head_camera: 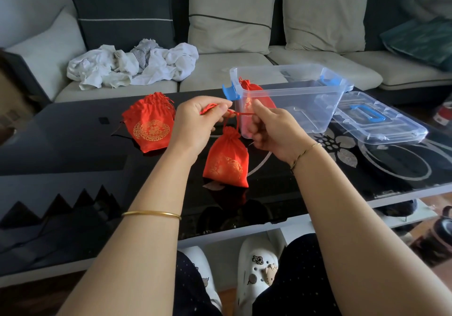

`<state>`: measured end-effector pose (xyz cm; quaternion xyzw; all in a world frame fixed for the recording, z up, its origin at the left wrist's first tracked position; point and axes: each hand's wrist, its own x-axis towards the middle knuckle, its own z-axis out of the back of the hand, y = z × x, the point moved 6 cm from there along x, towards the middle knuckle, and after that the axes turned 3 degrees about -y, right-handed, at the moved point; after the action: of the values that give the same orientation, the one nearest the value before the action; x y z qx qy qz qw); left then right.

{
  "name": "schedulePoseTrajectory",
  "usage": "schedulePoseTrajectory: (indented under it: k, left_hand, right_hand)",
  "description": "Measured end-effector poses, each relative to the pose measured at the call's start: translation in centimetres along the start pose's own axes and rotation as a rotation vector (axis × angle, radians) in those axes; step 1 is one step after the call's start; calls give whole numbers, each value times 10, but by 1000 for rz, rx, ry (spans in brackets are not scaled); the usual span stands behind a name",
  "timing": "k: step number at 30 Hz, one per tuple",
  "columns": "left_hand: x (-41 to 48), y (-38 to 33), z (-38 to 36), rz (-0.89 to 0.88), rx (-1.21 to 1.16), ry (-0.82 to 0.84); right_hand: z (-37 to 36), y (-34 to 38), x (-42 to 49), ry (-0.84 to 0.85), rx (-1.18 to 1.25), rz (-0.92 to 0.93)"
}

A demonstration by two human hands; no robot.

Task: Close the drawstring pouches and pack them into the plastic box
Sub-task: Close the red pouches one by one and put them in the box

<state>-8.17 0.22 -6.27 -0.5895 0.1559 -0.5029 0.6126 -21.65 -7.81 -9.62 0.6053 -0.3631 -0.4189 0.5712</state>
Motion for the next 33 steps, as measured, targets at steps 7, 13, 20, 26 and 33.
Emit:
schedulePoseTrajectory:
  k: [7,13,20,26,33]
  left_hand:
    - [0,12,4,247,-63,-52]
    - [-4,18,7,359,75,-126]
    - [-11,37,18,587,-345,-399]
    - [-4,21,1,469,-437,-159]
    - [-5,9,-15,267,-31,214]
  right_hand:
    - [-8,-9,-1,239,629,-250]
    - [-14,-14,-2,155,944,-338]
    - [-5,-36,3,-54,1036,-453]
    - [5,-27,8,-95,841,-302]
    - [-1,14,5,-40,307,101]
